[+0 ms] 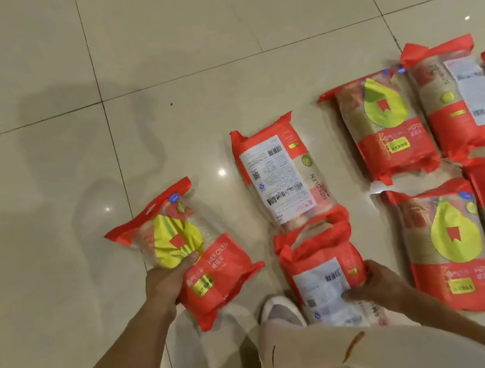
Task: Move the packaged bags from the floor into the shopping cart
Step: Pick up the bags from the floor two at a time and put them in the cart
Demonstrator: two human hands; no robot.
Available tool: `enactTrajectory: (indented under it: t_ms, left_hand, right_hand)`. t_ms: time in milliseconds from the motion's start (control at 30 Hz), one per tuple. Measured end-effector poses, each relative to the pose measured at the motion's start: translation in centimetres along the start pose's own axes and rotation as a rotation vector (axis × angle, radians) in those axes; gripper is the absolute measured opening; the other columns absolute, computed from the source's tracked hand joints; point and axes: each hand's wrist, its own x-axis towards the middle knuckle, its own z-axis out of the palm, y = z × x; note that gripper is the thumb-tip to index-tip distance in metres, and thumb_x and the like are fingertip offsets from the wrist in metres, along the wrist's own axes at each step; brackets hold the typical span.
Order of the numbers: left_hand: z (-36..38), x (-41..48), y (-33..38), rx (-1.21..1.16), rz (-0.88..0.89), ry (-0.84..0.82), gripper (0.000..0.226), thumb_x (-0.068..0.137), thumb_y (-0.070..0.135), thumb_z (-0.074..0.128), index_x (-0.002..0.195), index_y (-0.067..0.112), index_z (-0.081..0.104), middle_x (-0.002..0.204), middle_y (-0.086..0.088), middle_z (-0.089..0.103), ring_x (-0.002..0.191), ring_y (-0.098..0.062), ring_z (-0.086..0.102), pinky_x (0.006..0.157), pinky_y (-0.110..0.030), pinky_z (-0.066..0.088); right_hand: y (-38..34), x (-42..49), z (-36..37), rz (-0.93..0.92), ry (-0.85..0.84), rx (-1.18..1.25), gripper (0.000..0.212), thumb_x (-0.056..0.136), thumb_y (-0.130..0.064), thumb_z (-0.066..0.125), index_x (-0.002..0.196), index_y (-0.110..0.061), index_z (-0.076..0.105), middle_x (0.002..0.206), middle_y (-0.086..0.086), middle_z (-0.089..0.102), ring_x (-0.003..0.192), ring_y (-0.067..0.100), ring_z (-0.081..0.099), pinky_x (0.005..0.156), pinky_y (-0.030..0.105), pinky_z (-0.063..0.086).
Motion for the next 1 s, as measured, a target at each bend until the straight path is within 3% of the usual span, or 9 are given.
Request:
enactTrajectory:
  t_ms: [100, 167, 267, 367, 467, 667, 833, 900, 1000]
  left_hand:
    - [-0.2, -1.5, 0.2, -0.059, 0.001, 0.008, 0.039, 0.066, 0.024, 0.094, 0.095, 0.009, 0.072, 0.091, -0.014, 0.076, 0.079, -0.029, 0.072, 0.072, -0.037, 0.059]
    - [-1.6, -3.7, 0.7, -0.095, 0.032, 0.050, 0.055, 0.059, 0.025, 0.098, 0.104, 0.007, 0.072, 0.099, -0.016, 0.077, 0.085, -0.032, 0.074, 0.074, -0.040, 0.061]
    - [-5.4, -10.9, 2.2, -0.106, 0.083, 0.083, 0.078, 0.057, 0.029, 0.098, 0.120, 0.006, 0.059, 0.107, -0.012, 0.073, 0.087, -0.030, 0.071, 0.063, -0.032, 0.055]
    - [-10.4, -19.9, 5.0, -0.145, 0.191, 0.116, 0.096, 0.040, 0.045, 0.097, 0.119, 0.013, 0.055, 0.111, -0.007, 0.072, 0.095, -0.027, 0.071, 0.081, -0.043, 0.061]
    - [-16.1, -30.4, 8.3, -0.192, 0.319, 0.124, 0.099, 0.030, 0.051, 0.093, 0.117, 0.017, 0.058, 0.111, -0.003, 0.073, 0.097, -0.024, 0.073, 0.088, -0.048, 0.061]
    - [-28.3, -54.8, 13.4, -0.316, 0.510, 0.104, 0.069, 0.061, 0.018, 0.097, 0.118, 0.017, 0.057, 0.109, -0.001, 0.073, 0.096, -0.018, 0.073, 0.079, -0.037, 0.061]
    - [-37.8, -70.4, 11.4, -0.389, 0.671, 0.208, 0.055, 0.066, 0.008, 0.093, 0.107, 0.024, 0.059, 0.094, 0.011, 0.073, 0.079, -0.002, 0.070, 0.070, -0.025, 0.057]
    - [-41.7, -75.6, 8.6, -0.416, 0.685, 0.307, 0.056, 0.059, 0.018, 0.097, 0.101, 0.027, 0.062, 0.090, 0.012, 0.077, 0.081, -0.003, 0.073, 0.075, -0.030, 0.060]
    - [-46.4, -82.7, 2.5, -0.533, 0.652, 0.444, 0.078, 0.044, 0.040, 0.100, 0.112, 0.027, 0.064, 0.104, 0.002, 0.079, 0.096, -0.022, 0.076, 0.088, -0.049, 0.061]
  right_hand:
    - [-1.0, -2.9, 0.9, -0.037, 0.045, -0.019, 0.064, 0.051, -0.032, 0.093, 0.105, -0.014, 0.064, 0.087, 0.001, 0.076, 0.076, 0.017, 0.073, 0.067, 0.039, 0.059]
    - [-2.1, -6.3, 0.3, -0.023, 0.139, 0.005, 0.061, 0.058, -0.026, 0.093, 0.104, -0.015, 0.055, 0.087, 0.000, 0.067, 0.072, 0.011, 0.064, 0.054, 0.024, 0.047]
    - [-4.0, -13.6, -2.6, -0.124, 0.258, 0.041, 0.067, 0.054, -0.027, 0.092, 0.109, -0.016, 0.055, 0.085, 0.001, 0.067, 0.069, 0.010, 0.064, 0.055, 0.028, 0.048]
    - [-7.6, -22.9, -7.4, -0.260, 0.311, 0.100, 0.052, 0.062, -0.014, 0.090, 0.104, -0.014, 0.061, 0.075, -0.009, 0.072, 0.059, 0.000, 0.067, 0.054, 0.018, 0.052]
    - [-13.6, -33.8, -12.4, -0.417, 0.348, 0.127, 0.056, 0.063, -0.019, 0.093, 0.110, -0.014, 0.063, 0.090, -0.005, 0.074, 0.079, 0.010, 0.071, 0.066, 0.021, 0.052]
    - [-23.9, -57.3, -18.7, -0.710, 0.283, 0.185, 0.050, 0.069, -0.012, 0.089, 0.104, -0.026, 0.057, 0.098, -0.009, 0.071, 0.082, -0.003, 0.070, 0.073, 0.019, 0.054]
    - [-27.9, -72.5, -19.3, -0.869, 0.204, 0.193, 0.070, 0.059, -0.033, 0.090, 0.118, -0.021, 0.054, 0.105, -0.003, 0.071, 0.094, 0.016, 0.070, 0.082, 0.036, 0.054]
    - [-29.0, -77.4, -18.3, -0.962, 0.147, 0.175, 0.064, 0.065, -0.023, 0.090, 0.117, -0.017, 0.054, 0.102, -0.001, 0.070, 0.091, 0.017, 0.069, 0.073, 0.030, 0.051]
    - [-29.8, -83.6, -15.9, -1.096, 0.007, 0.144, 0.057, 0.071, -0.013, 0.087, 0.117, -0.016, 0.054, 0.102, -0.001, 0.069, 0.088, 0.014, 0.068, 0.069, 0.028, 0.049]
